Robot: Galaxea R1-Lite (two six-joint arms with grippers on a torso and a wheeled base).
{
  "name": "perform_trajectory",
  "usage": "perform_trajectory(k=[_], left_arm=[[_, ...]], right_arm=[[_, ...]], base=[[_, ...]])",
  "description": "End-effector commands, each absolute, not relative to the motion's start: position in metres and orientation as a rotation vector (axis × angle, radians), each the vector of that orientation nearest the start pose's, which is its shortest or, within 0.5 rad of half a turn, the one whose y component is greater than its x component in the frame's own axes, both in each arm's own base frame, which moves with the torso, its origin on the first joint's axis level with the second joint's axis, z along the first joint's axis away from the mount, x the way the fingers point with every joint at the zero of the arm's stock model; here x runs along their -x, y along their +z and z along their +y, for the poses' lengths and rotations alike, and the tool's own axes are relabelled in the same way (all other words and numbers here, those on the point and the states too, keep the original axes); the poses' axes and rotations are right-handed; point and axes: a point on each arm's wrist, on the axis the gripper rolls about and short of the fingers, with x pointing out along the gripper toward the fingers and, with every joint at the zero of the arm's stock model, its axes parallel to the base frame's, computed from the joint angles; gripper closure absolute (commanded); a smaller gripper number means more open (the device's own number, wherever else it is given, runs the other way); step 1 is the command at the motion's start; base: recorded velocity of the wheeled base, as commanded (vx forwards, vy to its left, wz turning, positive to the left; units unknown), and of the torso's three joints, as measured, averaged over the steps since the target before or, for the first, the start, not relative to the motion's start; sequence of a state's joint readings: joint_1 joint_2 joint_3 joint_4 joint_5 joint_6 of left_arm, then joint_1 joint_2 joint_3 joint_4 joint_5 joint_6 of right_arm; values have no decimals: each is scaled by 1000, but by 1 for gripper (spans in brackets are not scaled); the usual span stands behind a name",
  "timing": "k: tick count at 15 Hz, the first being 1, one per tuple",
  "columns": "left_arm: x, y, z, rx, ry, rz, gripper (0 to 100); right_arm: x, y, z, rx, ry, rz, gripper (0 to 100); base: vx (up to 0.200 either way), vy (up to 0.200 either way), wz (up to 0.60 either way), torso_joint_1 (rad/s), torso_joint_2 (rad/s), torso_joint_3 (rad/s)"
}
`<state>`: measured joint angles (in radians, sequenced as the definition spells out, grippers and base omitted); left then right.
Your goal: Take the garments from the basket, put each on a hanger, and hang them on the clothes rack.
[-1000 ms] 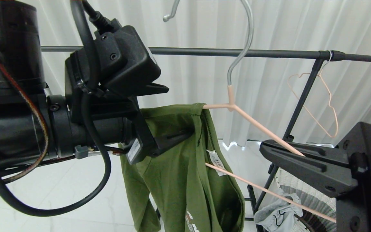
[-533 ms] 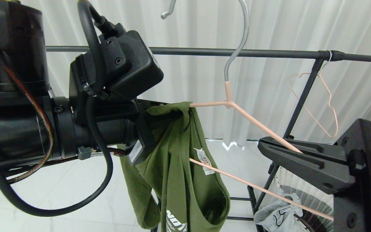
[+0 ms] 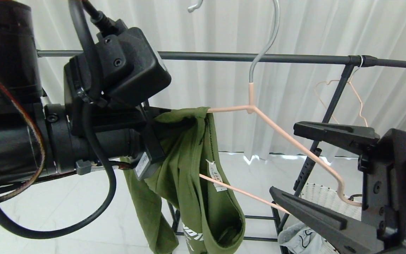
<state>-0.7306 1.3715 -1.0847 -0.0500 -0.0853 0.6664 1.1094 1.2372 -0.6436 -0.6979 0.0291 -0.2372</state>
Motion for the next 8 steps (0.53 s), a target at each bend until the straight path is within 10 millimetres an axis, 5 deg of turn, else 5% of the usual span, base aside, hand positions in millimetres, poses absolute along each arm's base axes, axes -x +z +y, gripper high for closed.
perform_trajectory(k=[1,8], left_arm=[[-164,295,-149,-726,-838,-63,100],[-168,293,-139,-720,-492,30,100]], right_arm=[[-91,260,168,158,1081,-226,0],[-105,254,156,176,984,-201,0]], base=[[0,0,0,0,0,0],[0,0,0,0,0,0]])
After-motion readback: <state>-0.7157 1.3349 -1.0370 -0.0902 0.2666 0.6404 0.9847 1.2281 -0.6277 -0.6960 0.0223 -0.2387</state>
